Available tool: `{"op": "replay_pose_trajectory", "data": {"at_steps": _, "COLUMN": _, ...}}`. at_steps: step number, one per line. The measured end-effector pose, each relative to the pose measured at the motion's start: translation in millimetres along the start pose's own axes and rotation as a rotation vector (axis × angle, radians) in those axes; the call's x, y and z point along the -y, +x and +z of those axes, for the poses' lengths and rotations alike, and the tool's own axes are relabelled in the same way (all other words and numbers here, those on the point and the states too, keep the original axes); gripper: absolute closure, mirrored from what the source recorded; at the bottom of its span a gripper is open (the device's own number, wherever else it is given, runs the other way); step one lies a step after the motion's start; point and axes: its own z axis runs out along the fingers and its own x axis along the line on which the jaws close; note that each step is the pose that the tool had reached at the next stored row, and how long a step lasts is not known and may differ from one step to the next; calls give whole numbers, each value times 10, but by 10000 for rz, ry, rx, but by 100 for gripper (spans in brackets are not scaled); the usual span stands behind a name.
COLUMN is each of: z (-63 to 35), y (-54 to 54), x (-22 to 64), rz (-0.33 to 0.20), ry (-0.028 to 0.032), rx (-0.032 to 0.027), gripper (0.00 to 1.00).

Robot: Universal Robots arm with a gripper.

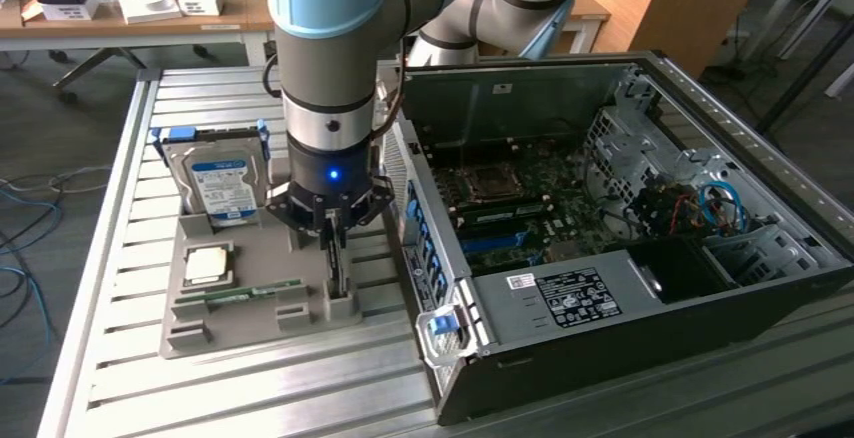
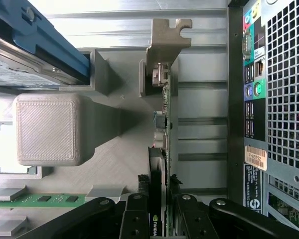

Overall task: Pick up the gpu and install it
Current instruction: 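Pick up the gpu and move the gpu toward the slot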

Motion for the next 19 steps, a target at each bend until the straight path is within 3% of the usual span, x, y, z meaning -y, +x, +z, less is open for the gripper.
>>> {"op": "replay_pose_trajectory", "data": {"at_steps": 4, "z": -7, "y": 0, "x": -1, "rz": -1, "ry": 0, "rx": 1, "gripper": 74}}
{"op": "replay_pose_trajectory", "data": {"at_steps": 7, "z": -66, "y": 2, "x": -3, "rz": -3, "ry": -2, "rx": 0, "gripper": 74}}
{"op": "replay_pose_trajectory", "data": {"at_steps": 19, "z": -559, "y": 17, "x": -26, "rz": -25, "ry": -42, "rx": -3, "gripper": 74}}
